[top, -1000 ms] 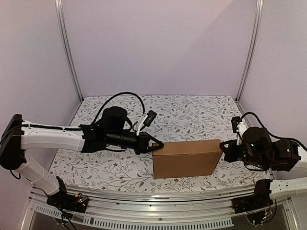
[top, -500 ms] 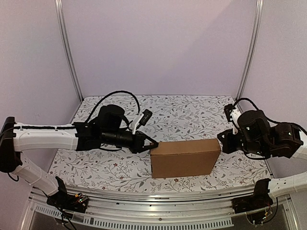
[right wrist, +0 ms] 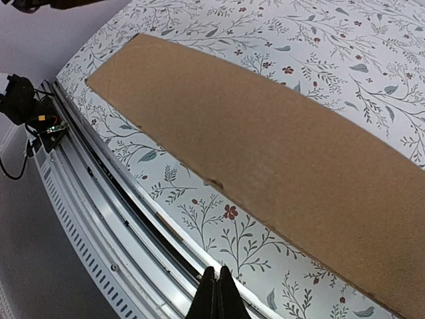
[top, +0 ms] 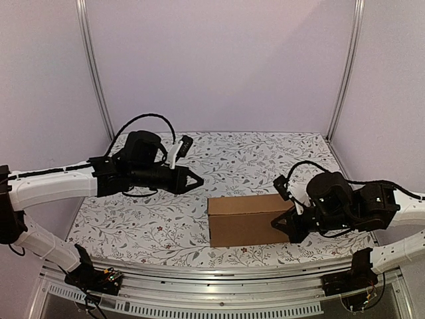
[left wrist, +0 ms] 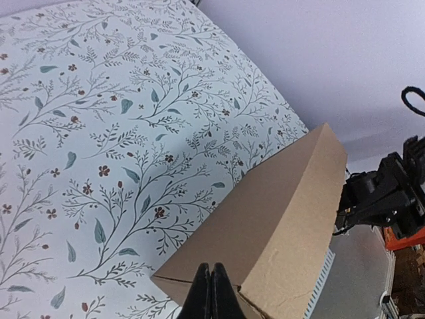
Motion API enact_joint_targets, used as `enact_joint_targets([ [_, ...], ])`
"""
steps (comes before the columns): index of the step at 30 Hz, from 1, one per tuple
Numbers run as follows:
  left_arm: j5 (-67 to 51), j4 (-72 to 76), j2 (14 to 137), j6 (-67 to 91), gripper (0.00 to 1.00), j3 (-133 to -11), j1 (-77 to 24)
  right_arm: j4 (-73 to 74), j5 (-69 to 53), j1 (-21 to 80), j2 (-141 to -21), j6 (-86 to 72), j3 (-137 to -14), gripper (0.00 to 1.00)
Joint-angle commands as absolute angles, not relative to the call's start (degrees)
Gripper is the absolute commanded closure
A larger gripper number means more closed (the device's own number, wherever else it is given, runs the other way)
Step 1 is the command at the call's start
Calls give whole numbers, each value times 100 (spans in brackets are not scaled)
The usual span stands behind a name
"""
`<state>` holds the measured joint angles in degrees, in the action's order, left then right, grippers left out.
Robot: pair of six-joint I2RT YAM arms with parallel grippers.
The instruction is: Fold the paper box
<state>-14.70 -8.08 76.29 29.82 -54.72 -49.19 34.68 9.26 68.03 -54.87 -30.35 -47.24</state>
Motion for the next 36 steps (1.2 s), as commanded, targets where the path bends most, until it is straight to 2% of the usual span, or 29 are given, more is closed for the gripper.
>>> enact_joint_targets([
  [1, -1858, -541, 8262, 3077, 100, -5652, -4653, 3038, 991, 7231, -5794, -3239, -4267, 100],
  [9, -2463, -306, 9278, 3089, 100, -5953, -4649, 3071, 2390, 7279, -5924, -4141, -3730, 100],
  [19, -2845, -159, 9035, 2963, 100, -5450, -4898, 2779, 3951, 7144, -6362, -4470, -3990, 100],
  [24, -2850, -142, 8761, 2923, 100, -5189, -5150, 1796, 3714, 6911, -6819, -4035, -4187, 100],
  [29, -2758, 70, 8665, 2966, 100, -5040, -5391, 801, 2837, 6786, -7518, -3428, -4511, 100],
  [36, -2536, 95, 8473, 3014, 100, -4980, -5555, 420, 2151, 6754, -8571, -2895, -5206, 100],
])
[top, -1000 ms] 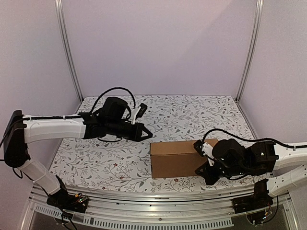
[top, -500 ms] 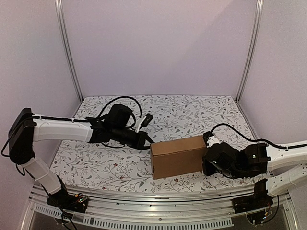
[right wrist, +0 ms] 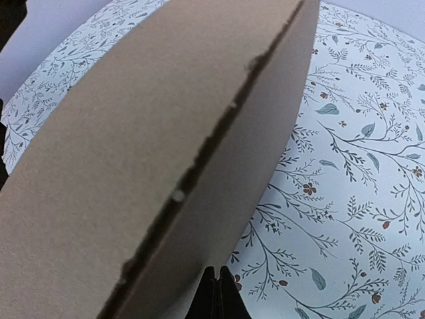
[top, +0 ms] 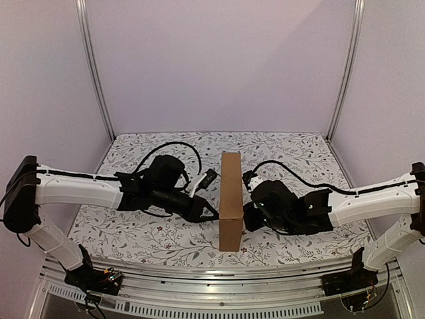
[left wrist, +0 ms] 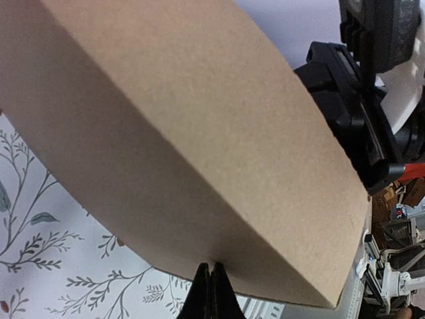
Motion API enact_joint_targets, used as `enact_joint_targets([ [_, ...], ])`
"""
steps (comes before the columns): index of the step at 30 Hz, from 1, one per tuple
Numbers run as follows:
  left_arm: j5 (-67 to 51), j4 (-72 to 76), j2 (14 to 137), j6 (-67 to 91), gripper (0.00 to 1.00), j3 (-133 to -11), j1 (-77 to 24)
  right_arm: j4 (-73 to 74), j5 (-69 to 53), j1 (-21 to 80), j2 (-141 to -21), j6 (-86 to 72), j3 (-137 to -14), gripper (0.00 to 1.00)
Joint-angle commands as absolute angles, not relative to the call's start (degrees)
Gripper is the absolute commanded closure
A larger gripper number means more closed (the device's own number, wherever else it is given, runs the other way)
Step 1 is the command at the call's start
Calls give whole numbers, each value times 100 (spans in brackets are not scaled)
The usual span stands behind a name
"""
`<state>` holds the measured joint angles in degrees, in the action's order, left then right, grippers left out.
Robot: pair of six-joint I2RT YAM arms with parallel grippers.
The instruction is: Fold the paper box
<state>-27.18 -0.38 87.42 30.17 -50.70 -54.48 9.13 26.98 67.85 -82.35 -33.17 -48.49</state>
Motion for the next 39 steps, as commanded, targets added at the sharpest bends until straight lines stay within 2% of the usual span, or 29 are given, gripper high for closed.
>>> enact_joint_targets([
  [1, -2459, 38, 8425, 2983, 100, -4969, -5555, 415, 2139, 6735, -8664, -2828, -5260, 100],
  [12, -1309, -818, 8104, 2935, 100, -4902, -5136, 511, 1528, 5951, -8183, -2627, -4642, 100],
  [19, -1879, 105, 8509, 2928, 100, -4959, -4785, -213, 662, 5325, -8236, -2974, -4069, 100],
  [25, -2537, 882, 8982, 3045, 100, -5178, -4772, -1277, -439, 5085, -8977, -3586, -3886, 100],
  [39, -2742, 1090, 9230, 3182, 100, -5344, -4782, -3584, -1528, 5034, -11370, -4860, -4665, 100],
])
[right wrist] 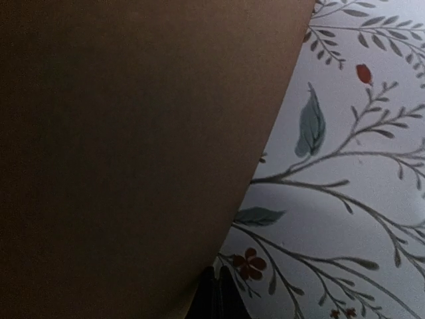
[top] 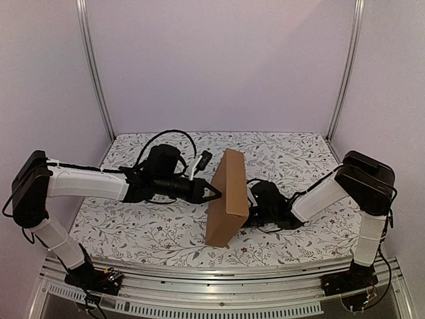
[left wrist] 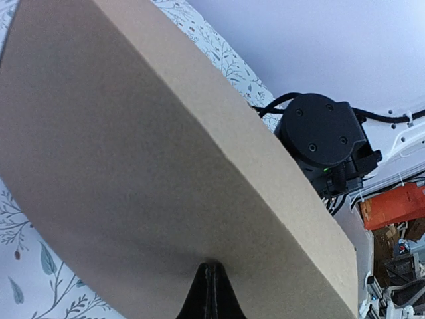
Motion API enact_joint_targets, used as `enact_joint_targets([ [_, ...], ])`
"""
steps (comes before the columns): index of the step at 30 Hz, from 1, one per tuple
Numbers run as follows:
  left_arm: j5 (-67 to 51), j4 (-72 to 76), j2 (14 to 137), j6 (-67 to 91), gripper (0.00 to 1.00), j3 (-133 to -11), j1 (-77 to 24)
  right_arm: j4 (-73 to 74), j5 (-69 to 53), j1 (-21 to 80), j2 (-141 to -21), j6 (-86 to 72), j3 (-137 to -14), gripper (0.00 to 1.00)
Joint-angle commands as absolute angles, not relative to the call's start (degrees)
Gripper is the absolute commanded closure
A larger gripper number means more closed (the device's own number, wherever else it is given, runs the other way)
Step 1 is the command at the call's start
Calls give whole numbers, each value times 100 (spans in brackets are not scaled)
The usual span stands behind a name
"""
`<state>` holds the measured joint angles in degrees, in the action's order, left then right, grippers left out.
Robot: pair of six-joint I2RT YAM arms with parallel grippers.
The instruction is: Fold the paper box
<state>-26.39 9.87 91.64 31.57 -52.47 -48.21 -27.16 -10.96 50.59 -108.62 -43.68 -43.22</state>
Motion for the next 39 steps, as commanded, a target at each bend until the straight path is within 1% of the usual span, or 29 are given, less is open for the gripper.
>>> enact_joint_targets([
  [1, -2750, 1083, 9224, 3186, 100, -5344, -4781, -3684, -1561, 5035, -11513, -4937, -4734, 100],
  [7, -2732, 1008, 9182, 3156, 100, -5320, -4782, -3925, -1632, 5021, -12034, -5192, -5074, 100],
  [14, -2396, 748, 8978, 3034, 100, -5227, -4760, -3614, -1287, 4736, -11889, -5021, -4541, 100],
  [22, -2017, 492, 8548, 3079, 100, -5024, -4512, -2423, -495, 4604, -11264, -4286, -4047, 100],
  [26, -1480, 42, 8169, 3032, 100, -4880, -4367, -1846, -103, 4561, -10873, -3900, -3913, 100],
  [28, -1184, -463, 8009, 3045, 100, -4785, -4263, -1460, 129, 4557, -10661, -3684, -3940, 100],
  [30, -1009, -636, 7854, 3096, 100, -4643, -4136, -1056, 407, 4556, -10447, -3466, -3985, 100],
  [34, -692, -852, 7628, 3219, 96, -4290, -3913, -221, 793, 4561, -9786, -3063, -4192, 100],
  [39, -619, -882, 7810, 3392, 96, -4016, -3710, 643, 596, 4574, -9262, -2655, -4698, 100],
])
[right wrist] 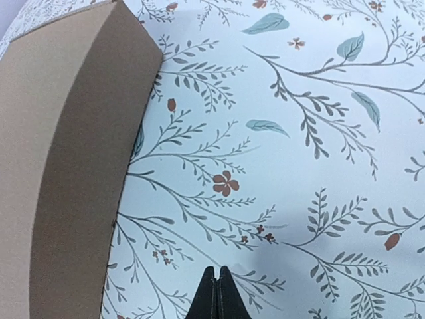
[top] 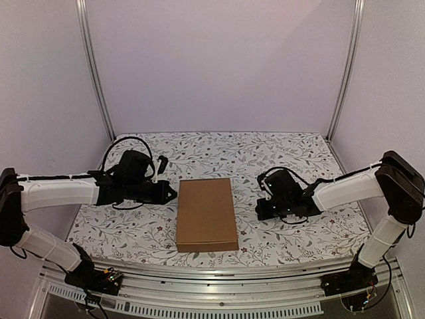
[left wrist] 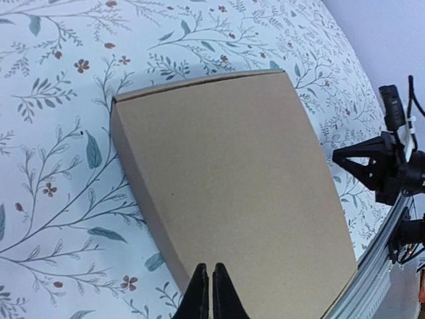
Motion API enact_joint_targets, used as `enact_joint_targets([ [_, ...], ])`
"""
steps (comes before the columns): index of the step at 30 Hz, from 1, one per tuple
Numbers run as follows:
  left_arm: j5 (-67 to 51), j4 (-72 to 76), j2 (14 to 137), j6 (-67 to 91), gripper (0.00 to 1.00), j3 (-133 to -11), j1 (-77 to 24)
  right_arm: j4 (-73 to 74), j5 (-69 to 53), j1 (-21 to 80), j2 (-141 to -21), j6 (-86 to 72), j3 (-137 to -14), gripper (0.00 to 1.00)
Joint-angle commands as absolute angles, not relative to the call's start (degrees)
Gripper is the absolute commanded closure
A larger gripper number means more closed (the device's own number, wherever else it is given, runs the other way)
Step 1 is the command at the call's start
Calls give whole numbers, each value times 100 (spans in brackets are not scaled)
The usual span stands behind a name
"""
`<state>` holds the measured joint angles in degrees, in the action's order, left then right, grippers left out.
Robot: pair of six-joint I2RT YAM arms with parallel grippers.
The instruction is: Fold the paper box
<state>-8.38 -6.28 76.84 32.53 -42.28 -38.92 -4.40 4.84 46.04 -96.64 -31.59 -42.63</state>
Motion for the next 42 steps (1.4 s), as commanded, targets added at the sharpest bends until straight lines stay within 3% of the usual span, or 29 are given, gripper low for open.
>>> enact_joint_targets([
  [1, -639, -807, 7903, 3401, 97, -3976, -3686, 690, 523, 4592, -9210, -2641, -4747, 100],
  [14, -1221, -136, 9718, 3428, 100, -4817, -3652, 853, 525, 5561, -9164, -3160, -4688, 100],
  [30, -2393, -670, 11972, 2779, 100, -8029, -4267, 614, 924, 6957, -8978, -3852, -4748, 100],
  [34, -2234, -1005, 11895, 2491, 95, -8308, -4333, 685, 1017, 6968, -8946, -3739, -4887, 100],
  [42, -524, -1807, 10568, 1995, 92, -7710, -4307, 1440, 1755, 6957, -8404, -3302, -5032, 100],
])
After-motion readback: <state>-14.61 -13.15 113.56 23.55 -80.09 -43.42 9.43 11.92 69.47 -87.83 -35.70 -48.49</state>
